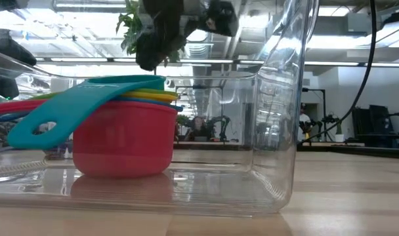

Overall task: Nest measuring cups in basket
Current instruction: Stack the light blue measuring cup on top of the green measuring cup

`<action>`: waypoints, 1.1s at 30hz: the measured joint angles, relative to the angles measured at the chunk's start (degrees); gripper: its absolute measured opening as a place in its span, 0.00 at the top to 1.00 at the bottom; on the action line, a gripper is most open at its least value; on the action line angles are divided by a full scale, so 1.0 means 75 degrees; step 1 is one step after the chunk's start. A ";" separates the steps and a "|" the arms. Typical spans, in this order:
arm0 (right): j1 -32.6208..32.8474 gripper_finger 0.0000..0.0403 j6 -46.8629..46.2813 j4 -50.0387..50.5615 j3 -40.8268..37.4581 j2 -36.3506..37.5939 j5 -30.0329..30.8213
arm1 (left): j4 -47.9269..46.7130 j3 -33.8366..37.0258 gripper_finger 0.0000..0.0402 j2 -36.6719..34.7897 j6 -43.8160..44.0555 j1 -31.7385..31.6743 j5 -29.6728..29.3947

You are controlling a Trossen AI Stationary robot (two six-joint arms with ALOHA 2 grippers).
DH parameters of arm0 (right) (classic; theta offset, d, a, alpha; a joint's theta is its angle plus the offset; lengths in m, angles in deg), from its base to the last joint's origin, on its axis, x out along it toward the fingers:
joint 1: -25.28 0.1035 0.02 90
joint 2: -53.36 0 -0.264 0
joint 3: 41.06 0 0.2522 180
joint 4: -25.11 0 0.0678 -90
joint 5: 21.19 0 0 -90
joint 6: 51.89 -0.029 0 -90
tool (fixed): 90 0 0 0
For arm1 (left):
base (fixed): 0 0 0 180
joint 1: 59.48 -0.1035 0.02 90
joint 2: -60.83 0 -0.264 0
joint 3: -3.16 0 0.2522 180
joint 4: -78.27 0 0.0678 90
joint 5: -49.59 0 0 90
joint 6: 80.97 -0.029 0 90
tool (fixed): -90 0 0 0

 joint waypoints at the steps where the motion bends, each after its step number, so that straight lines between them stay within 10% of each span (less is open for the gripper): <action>1: -0.0042 0.97 0.0055 -0.0039 -0.0014 -0.0022 0.0025 | -0.0003 0.0000 0.52 0.0000 0.0000 0.0001 0.0002; 33: -0.0671 0.97 0.0630 -0.0987 -0.0135 -0.0604 -0.1295 | -0.0026 0.0000 0.52 0.0000 -0.0009 0.0001 -0.0024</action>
